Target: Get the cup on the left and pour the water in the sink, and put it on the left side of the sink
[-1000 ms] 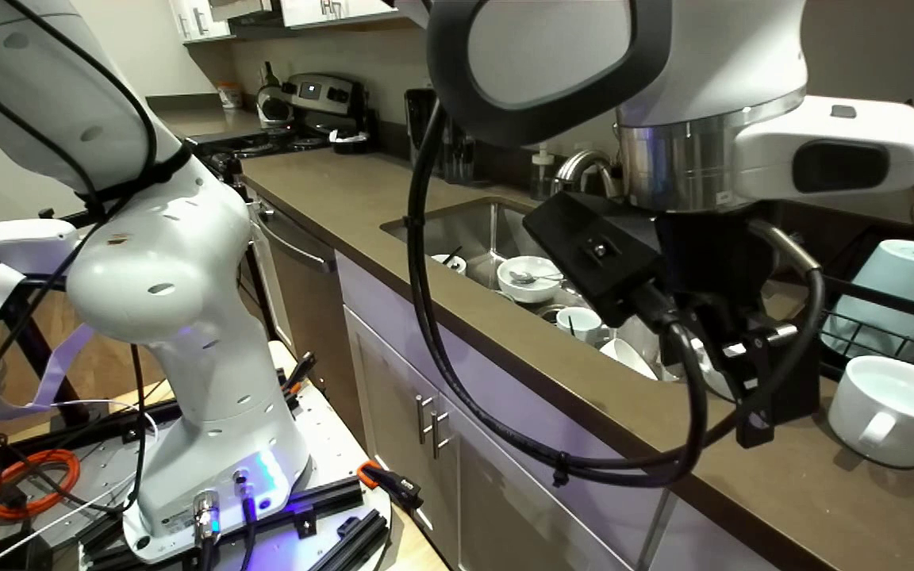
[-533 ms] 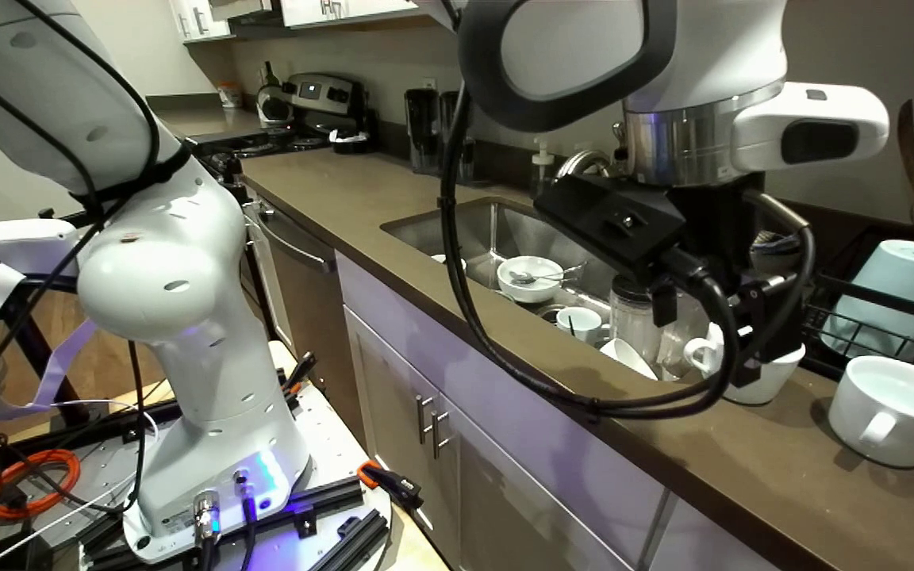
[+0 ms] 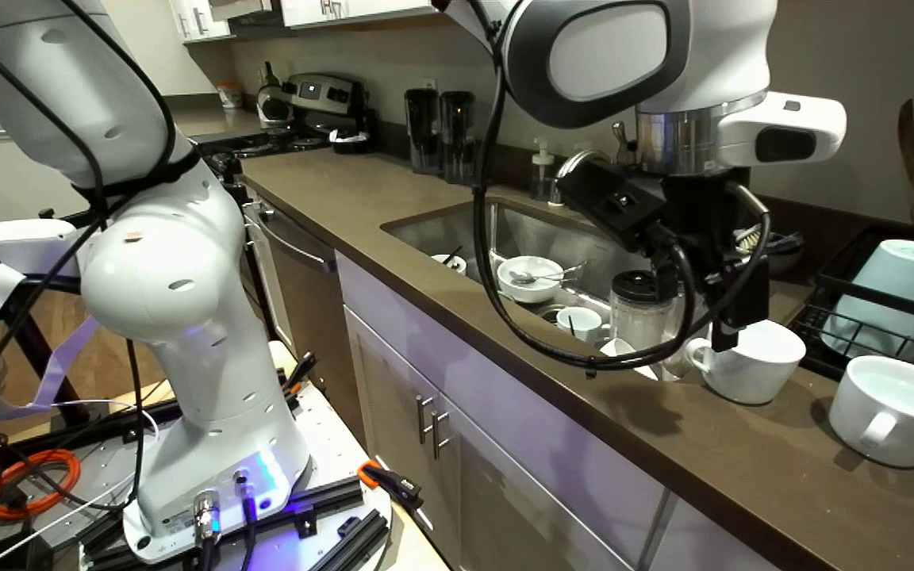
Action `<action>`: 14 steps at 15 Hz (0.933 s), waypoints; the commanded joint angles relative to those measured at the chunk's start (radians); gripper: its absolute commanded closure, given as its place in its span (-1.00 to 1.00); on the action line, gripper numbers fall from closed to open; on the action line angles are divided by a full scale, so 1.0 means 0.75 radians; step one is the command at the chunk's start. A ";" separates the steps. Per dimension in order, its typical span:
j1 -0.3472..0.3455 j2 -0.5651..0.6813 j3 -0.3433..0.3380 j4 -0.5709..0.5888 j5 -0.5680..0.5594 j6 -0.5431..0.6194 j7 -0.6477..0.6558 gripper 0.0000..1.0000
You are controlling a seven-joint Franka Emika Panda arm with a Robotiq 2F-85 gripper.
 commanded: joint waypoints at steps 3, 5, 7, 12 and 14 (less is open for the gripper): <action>-0.011 0.131 0.036 0.070 0.102 -0.005 0.108 -1.00; -0.008 0.158 0.039 0.075 0.118 0.013 0.091 -1.00; -0.006 0.181 0.042 0.078 0.117 0.033 0.054 -1.00; -0.017 0.176 0.059 0.063 0.085 0.010 0.068 -1.00; -0.017 0.181 0.062 0.065 0.084 0.010 0.068 -1.00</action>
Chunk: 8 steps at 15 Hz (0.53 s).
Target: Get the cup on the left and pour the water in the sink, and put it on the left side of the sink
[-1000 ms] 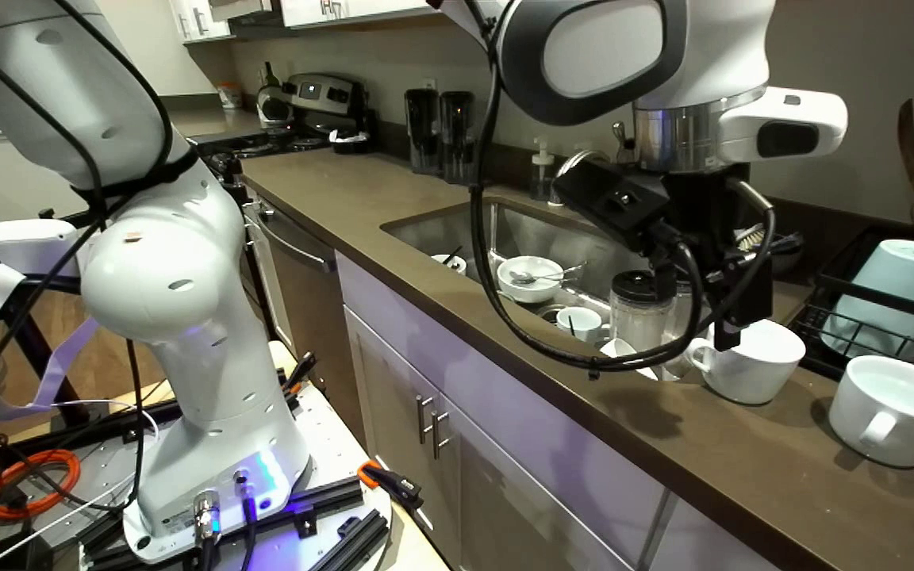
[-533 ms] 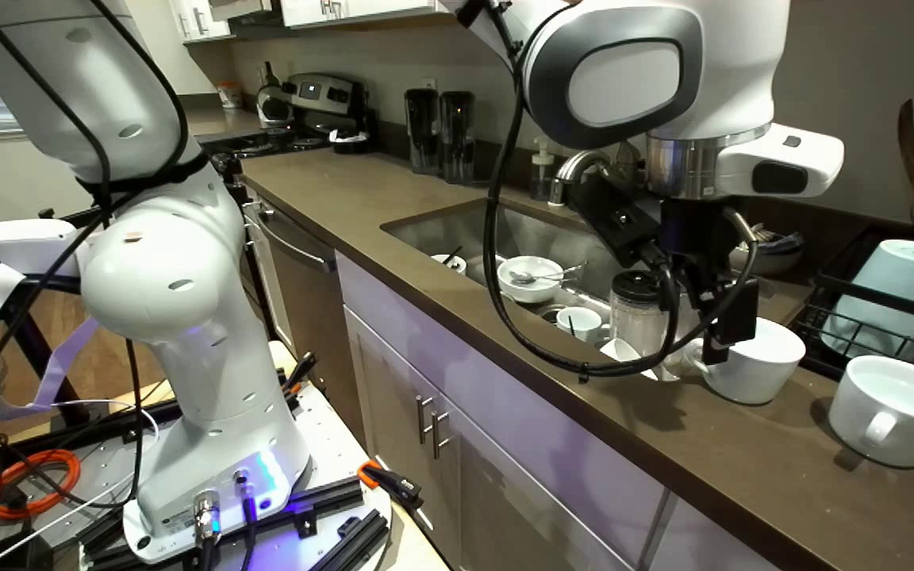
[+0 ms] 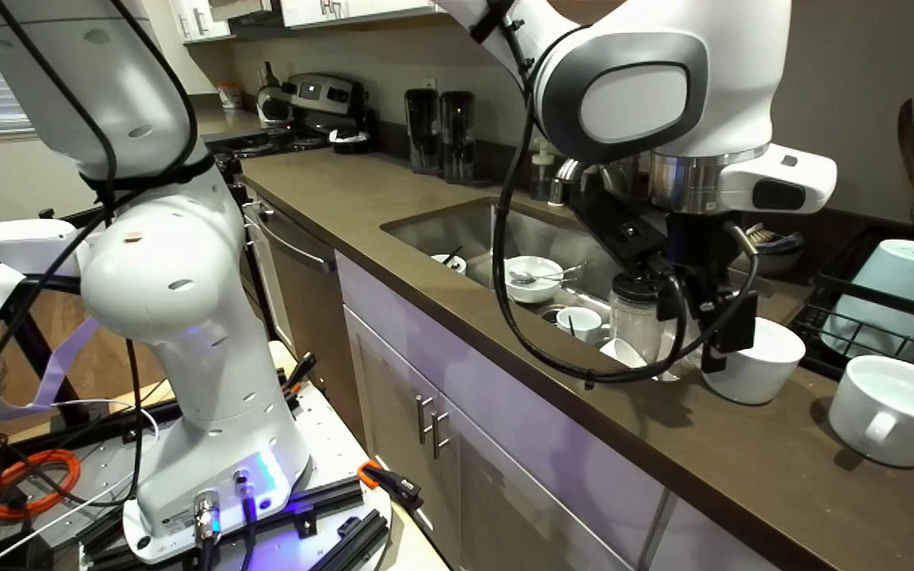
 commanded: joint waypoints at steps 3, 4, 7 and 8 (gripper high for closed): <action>-0.016 0.006 0.017 -0.004 0.007 0.023 -0.004 -1.00; -0.014 0.007 0.018 -0.010 0.007 0.049 -0.011 -1.00; -0.009 0.027 0.024 -0.013 0.007 0.106 -0.018 -1.00; -0.007 0.033 0.026 -0.013 0.012 0.122 -0.029 -1.00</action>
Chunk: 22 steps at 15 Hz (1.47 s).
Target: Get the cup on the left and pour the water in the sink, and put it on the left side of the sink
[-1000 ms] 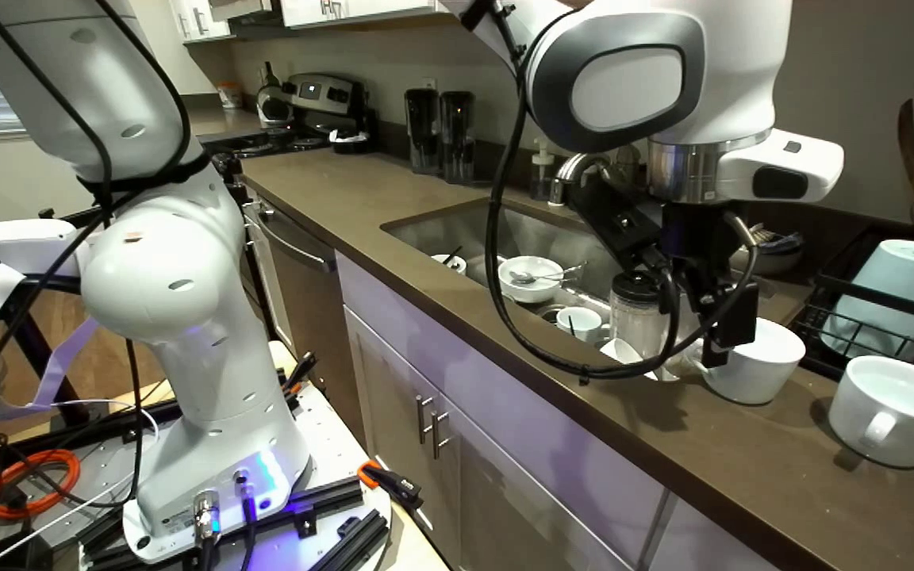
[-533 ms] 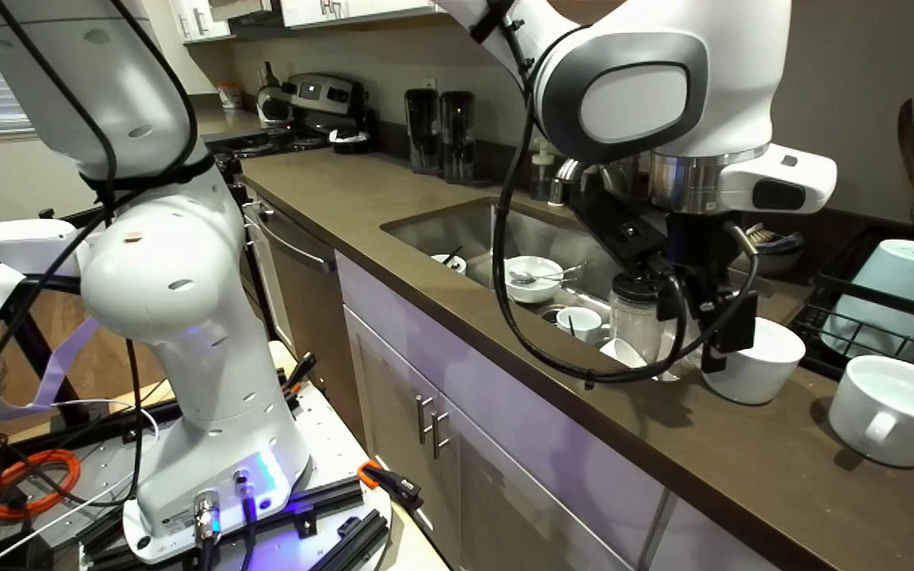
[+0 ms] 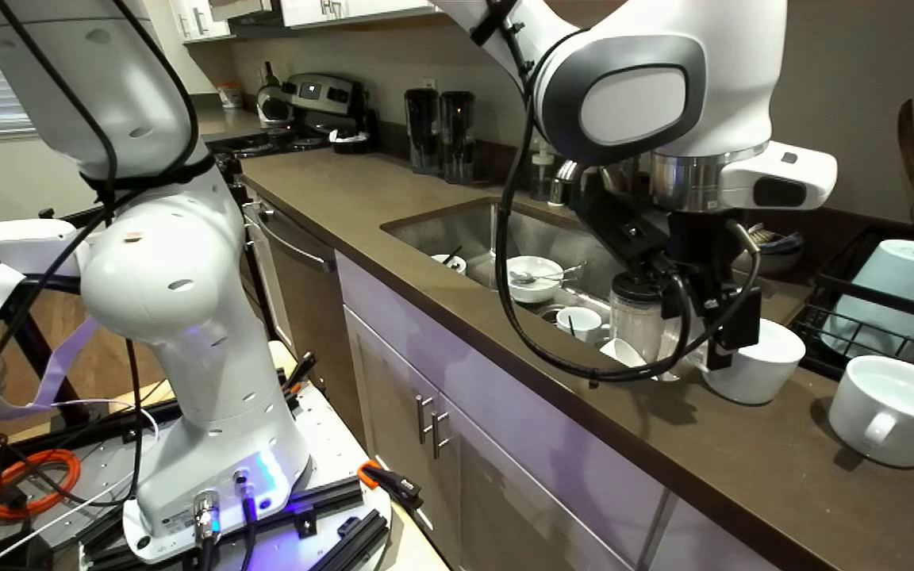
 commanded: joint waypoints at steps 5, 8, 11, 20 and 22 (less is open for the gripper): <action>-0.003 0.065 0.023 -0.006 0.047 0.098 -0.049 -1.00; -0.004 0.096 0.022 -0.007 0.058 0.153 -0.088 -1.00; -0.008 0.124 0.022 -0.005 0.086 0.216 -0.128 -1.00; -0.019 0.184 0.033 0.010 0.272 0.259 -0.287 0.01; -0.023 0.194 0.034 0.017 0.290 0.255 -0.307 0.06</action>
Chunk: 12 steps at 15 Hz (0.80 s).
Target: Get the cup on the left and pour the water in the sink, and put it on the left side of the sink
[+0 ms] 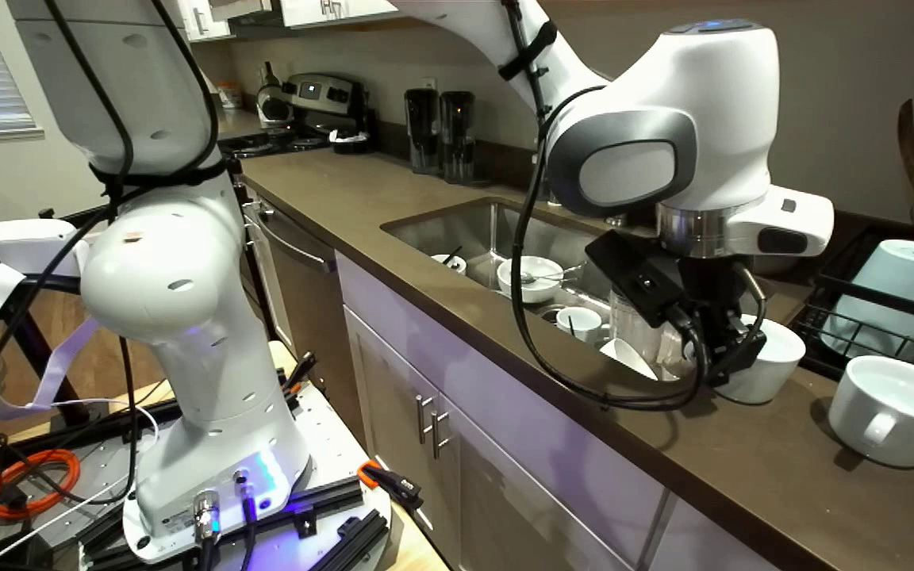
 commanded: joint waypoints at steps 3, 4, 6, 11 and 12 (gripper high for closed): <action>-0.025 0.044 0.020 0.026 0.089 0.030 -0.105 0.32; -0.026 0.047 0.020 0.029 0.094 0.028 -0.110 0.42; -0.028 0.050 0.021 0.032 0.093 0.025 -0.116 0.80; -0.030 0.049 0.016 0.029 0.052 0.026 -0.085 0.84; -0.030 0.046 0.014 0.026 0.035 0.028 -0.072 0.85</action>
